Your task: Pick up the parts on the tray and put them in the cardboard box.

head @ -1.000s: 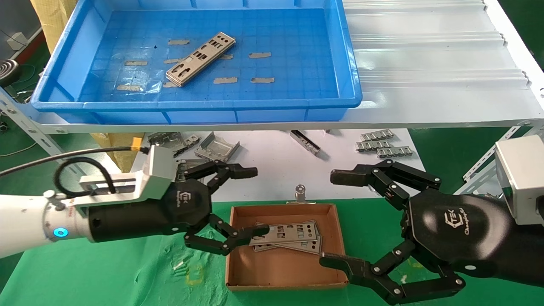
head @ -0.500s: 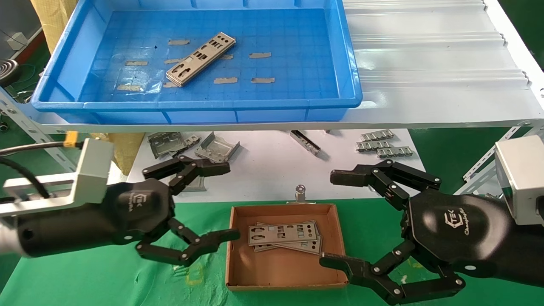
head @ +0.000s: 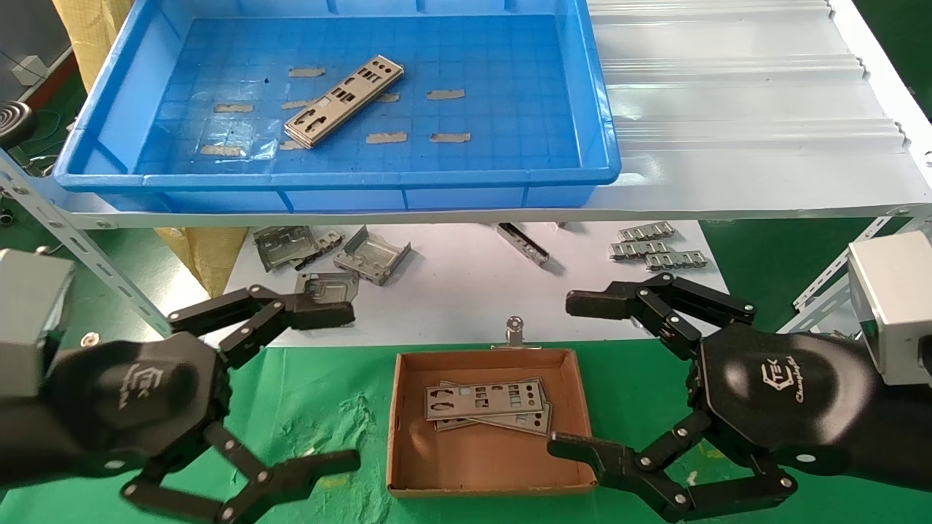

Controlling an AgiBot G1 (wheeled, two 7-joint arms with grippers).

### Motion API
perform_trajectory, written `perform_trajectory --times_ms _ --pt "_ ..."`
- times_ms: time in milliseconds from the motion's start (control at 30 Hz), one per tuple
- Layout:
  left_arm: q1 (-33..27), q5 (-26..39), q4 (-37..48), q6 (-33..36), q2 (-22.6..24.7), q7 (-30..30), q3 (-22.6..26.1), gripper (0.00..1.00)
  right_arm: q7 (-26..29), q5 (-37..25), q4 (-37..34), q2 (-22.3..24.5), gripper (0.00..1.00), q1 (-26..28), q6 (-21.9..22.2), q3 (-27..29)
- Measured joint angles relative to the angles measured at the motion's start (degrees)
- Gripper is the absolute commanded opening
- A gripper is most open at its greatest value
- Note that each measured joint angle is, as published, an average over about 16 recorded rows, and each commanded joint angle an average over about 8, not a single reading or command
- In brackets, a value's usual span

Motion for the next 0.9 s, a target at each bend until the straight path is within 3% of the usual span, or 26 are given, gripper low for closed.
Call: perform_trajectory --times_ms 333,900 --pt "2.3 -1.6 -5.2 -0.2 -3.1 -2.9 -2.1 1.00 0.0 0.0 0.0 0.0 1.00 0.0 0.0 0.0" --pt "1.9 -1.3 -4.4 -0.2 -2.6 -2.6 -1.8 1.00 0.0 0.0 0.0 0.0 1.00 0.0 0.0 0.0"
